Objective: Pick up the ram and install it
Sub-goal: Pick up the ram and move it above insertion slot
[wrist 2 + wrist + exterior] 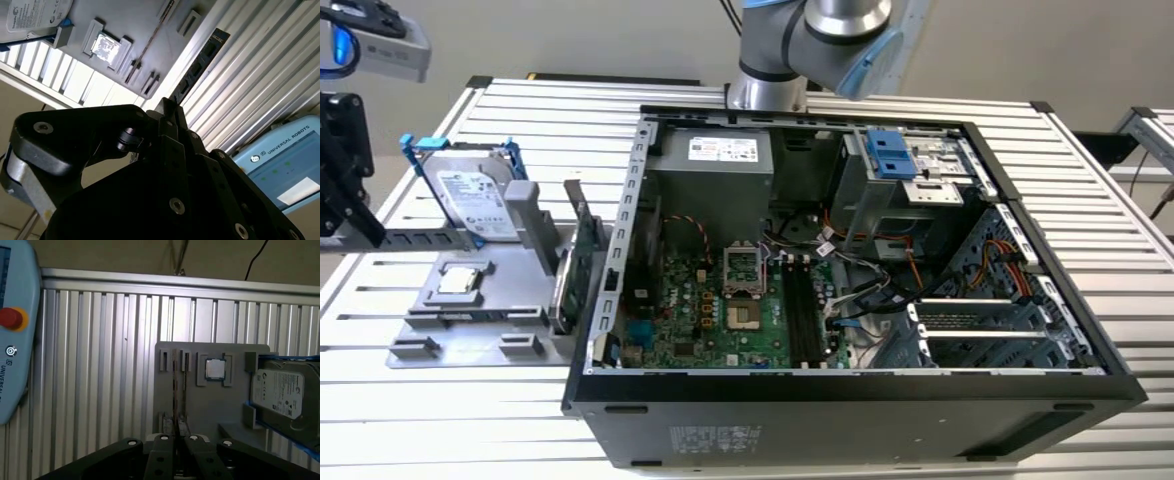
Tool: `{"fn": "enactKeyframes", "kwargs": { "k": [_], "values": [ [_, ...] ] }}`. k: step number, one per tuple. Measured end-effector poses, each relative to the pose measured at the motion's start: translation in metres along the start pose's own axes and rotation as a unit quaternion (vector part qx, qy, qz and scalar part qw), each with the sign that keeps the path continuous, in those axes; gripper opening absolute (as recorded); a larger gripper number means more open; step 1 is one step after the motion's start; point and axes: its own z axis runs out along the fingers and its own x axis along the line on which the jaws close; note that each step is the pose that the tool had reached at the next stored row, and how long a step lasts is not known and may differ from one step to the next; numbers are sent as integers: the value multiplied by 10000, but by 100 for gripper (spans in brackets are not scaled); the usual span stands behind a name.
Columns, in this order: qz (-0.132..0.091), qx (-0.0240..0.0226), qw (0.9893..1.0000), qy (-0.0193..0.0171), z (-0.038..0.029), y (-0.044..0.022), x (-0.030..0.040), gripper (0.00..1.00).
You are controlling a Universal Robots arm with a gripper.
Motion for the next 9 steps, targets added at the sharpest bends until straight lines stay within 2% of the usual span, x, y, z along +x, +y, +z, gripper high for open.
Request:
{"fn": "enactKeyframes", "kwargs": {
  "k": [9],
  "values": [
    [0,0,10000,0,-76,2,-3,0]
  ]
}}
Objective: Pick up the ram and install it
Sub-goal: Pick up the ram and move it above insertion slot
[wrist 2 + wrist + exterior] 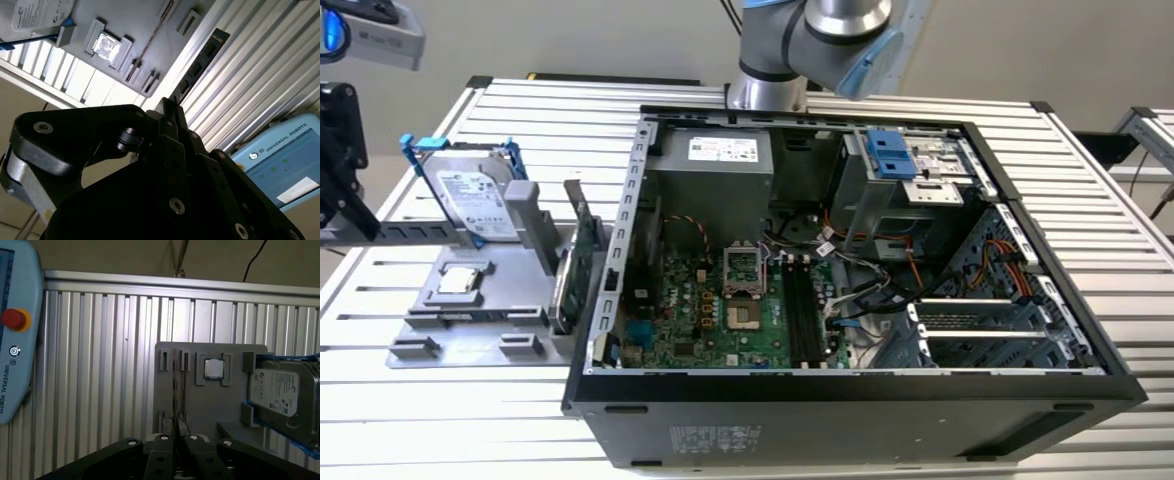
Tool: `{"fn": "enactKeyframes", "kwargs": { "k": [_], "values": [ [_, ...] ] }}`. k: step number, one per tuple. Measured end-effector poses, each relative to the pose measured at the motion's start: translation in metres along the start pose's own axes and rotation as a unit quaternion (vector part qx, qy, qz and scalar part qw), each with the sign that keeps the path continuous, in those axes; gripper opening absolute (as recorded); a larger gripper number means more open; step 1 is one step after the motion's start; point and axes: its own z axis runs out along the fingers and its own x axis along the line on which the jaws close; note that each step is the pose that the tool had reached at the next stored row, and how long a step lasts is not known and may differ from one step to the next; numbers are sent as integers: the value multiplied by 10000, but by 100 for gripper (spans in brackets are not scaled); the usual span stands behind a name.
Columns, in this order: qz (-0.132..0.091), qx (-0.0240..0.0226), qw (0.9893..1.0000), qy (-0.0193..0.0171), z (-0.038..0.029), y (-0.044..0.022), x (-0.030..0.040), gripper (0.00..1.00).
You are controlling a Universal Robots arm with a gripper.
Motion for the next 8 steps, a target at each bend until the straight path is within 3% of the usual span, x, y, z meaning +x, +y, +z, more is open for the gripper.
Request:
{"fn": "enactKeyframes", "kwargs": {
  "k": [8],
  "values": [
    [0,0,10000,0,-61,2,-2,0]
  ]
}}
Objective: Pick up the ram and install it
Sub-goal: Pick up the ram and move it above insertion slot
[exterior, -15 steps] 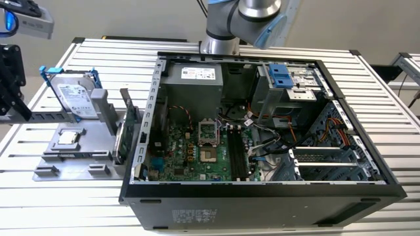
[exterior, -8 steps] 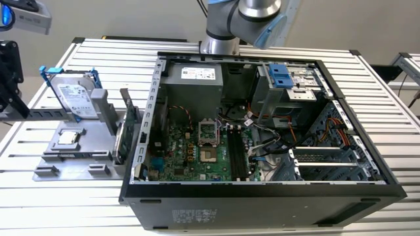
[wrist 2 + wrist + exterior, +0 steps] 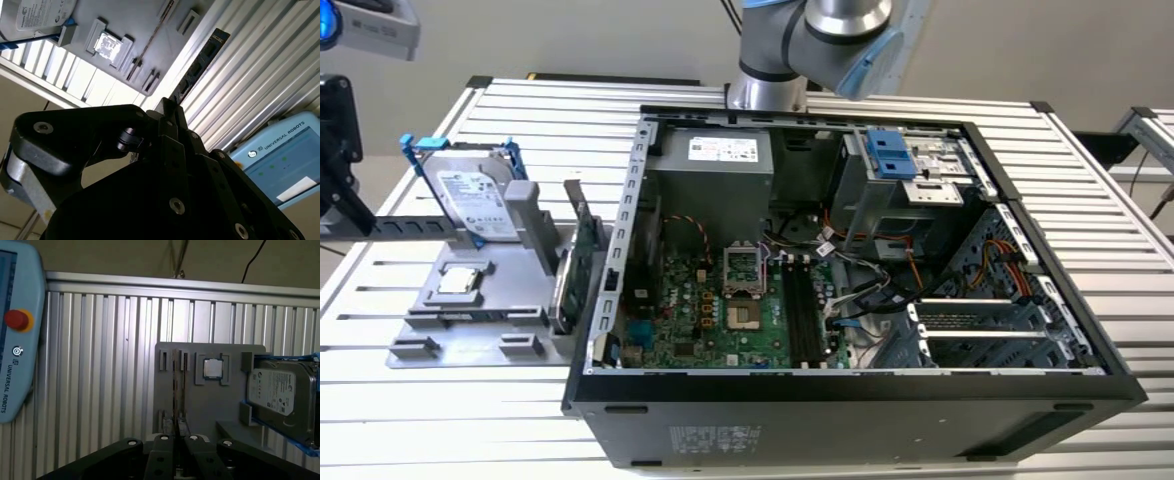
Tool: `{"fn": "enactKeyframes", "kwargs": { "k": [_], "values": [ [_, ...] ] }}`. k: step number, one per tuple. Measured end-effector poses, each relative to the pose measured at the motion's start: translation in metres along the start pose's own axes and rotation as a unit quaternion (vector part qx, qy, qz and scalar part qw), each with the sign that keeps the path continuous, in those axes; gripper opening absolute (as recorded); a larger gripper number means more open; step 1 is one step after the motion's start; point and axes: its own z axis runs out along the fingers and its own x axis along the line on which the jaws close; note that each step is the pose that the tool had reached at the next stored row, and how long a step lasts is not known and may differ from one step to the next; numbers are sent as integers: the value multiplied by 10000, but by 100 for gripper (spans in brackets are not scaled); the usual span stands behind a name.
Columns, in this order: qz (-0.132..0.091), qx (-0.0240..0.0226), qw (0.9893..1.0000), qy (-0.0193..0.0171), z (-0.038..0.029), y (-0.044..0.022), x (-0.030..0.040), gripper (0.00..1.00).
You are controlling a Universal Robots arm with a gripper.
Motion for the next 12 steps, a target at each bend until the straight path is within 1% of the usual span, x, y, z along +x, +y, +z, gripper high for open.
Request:
{"fn": "enactKeyframes", "kwargs": {
  "k": [2,4,12],
  "values": [
    [0,0,10000,0,-16,1,-1,0],
    [0,0,10000,0,-49,2,-2,0],
    [0,1,10000,-1,-107,3,-4,0]
  ]
}}
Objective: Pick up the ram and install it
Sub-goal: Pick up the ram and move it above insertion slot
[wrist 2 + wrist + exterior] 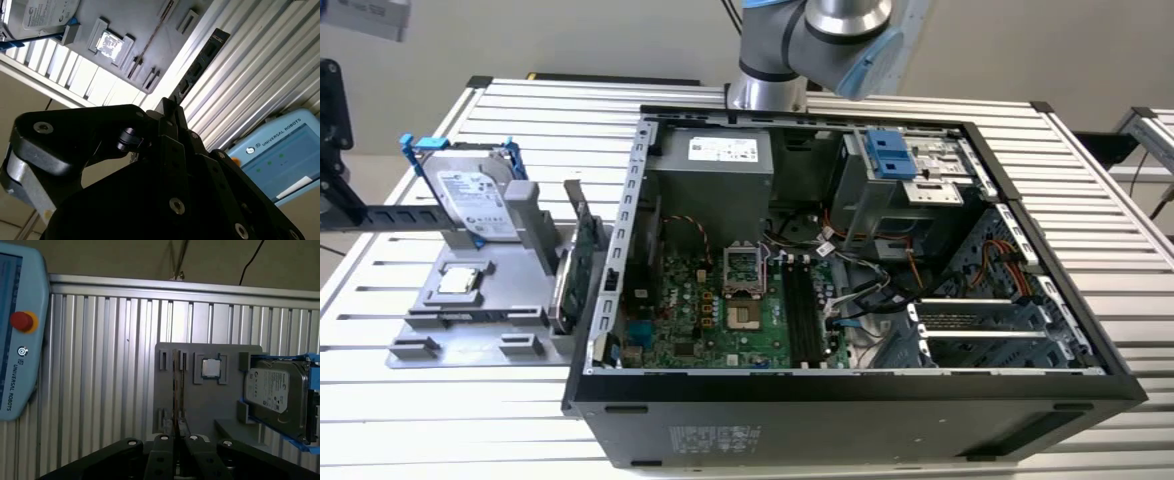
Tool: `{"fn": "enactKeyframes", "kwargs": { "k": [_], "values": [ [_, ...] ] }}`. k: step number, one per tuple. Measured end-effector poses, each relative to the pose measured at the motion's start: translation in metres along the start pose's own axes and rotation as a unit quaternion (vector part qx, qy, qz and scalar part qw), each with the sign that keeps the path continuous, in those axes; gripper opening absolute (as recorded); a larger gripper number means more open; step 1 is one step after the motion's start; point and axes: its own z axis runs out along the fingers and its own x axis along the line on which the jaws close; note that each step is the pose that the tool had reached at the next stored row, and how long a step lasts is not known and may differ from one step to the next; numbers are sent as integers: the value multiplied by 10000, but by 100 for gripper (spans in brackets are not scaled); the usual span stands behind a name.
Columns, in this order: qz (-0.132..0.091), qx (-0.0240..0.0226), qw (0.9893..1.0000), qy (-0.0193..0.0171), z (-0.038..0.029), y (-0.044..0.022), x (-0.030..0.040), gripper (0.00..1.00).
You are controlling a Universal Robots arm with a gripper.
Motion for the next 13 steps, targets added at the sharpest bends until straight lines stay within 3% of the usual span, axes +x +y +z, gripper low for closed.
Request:
{"fn": "enactKeyframes", "kwargs": {
  "k": [13],
  "values": [
    [1,-2,10000,1,-2,-53,2,0]
  ]
}}
